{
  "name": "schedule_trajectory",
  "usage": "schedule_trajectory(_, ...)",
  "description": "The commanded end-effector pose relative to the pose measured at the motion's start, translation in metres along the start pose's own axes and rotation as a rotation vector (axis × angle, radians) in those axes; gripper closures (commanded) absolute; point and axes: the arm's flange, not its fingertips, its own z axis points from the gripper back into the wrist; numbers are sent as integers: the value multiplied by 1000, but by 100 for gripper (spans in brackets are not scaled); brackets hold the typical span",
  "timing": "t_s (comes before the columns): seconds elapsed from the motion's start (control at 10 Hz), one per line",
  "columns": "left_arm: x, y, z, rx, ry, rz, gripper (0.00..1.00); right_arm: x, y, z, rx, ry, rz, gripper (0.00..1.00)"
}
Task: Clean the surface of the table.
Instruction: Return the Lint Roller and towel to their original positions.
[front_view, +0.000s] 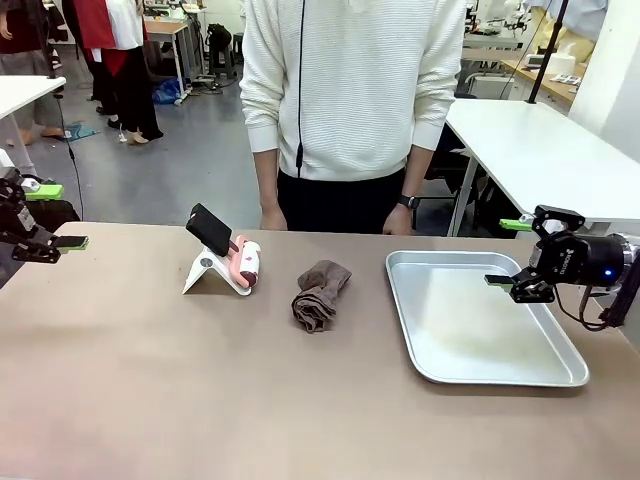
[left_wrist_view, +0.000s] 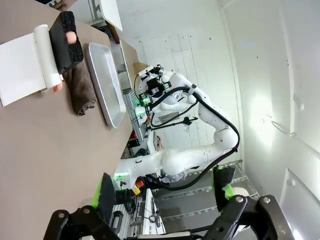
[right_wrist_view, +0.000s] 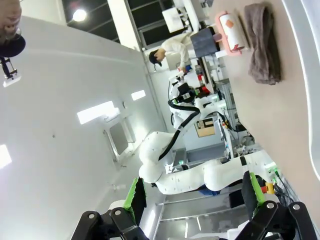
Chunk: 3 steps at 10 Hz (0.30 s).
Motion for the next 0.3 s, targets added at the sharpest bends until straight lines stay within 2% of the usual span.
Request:
schedule_trajectory(0.0,-6,-3,-3,5,2,-4,0,1,3,-2,-9,1,-16,0)
schedule_trajectory(0.2,-6,-3,-3,5,2,-4,0,1,3,-2,-9,1,-16,0)
